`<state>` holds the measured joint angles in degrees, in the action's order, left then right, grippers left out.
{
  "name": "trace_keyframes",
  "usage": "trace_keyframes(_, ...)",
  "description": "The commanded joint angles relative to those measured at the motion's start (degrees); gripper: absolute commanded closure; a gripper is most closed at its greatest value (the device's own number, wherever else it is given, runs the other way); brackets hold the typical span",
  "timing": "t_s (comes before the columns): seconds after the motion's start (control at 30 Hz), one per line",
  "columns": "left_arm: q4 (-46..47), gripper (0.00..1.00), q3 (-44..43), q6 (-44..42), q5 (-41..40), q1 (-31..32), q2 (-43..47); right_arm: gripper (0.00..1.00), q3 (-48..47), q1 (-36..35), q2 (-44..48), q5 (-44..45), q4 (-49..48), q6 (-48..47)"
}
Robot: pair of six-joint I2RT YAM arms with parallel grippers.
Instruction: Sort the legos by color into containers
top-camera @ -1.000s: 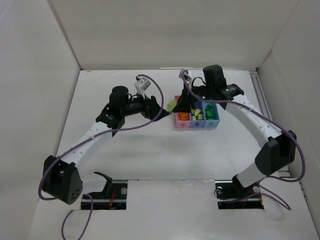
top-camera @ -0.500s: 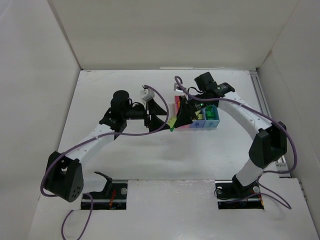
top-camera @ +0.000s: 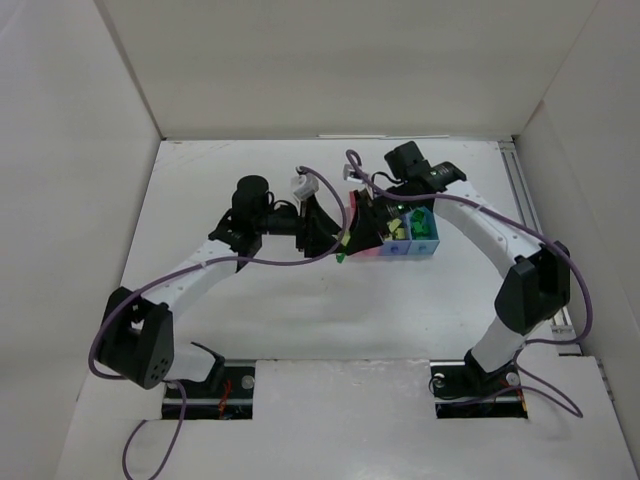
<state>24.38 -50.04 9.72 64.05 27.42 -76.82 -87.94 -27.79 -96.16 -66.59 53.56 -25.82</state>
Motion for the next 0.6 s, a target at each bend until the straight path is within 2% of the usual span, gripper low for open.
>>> trace_keyframes(0.0,2.69,0.46,-2.69,0.83,1.26,0.53,-0.09,0.97,-2.67,-1.21,-0.52,-1.62,0.57,-1.86)
trace_keyframes(0.03,2.69,0.52,-3.30,0.83,1.25,0.53,-0.70,0.97,-2.67,-1.21,-0.52,-1.62,0.58,-1.86)
trace_keyframes(0.07,2.69,0.66,-3.31,1.35,1.25,0.53,-0.70,0.97,-2.67,-1.21,-0.52,-1.01,0.58,-1.86)
trace_keyframes(0.2,2.69,0.90,-3.31,1.97,-0.86,0.53,-0.70,0.98,-3.20,-1.21,-0.52,-0.48,0.58,-1.86)
trace_keyframes(0.23,2.69,0.99,-3.31,1.97,-2.16,0.53,-0.09,0.98,-3.20,-1.21,0.09,0.22,0.58,-1.86)
trace_keyframes(0.43,2.69,1.00,-3.31,4.61,-5.86,-2.89,1.58,1.00,2.24,3.35,2.72,0.23,-0.12,-1.86)
trace_keyframes(0.57,2.69,1.00,-2.69,5.75,-7.54,-6.93,2.20,1.00,9.18,8.53,8.08,3.83,-5.46,3.67)
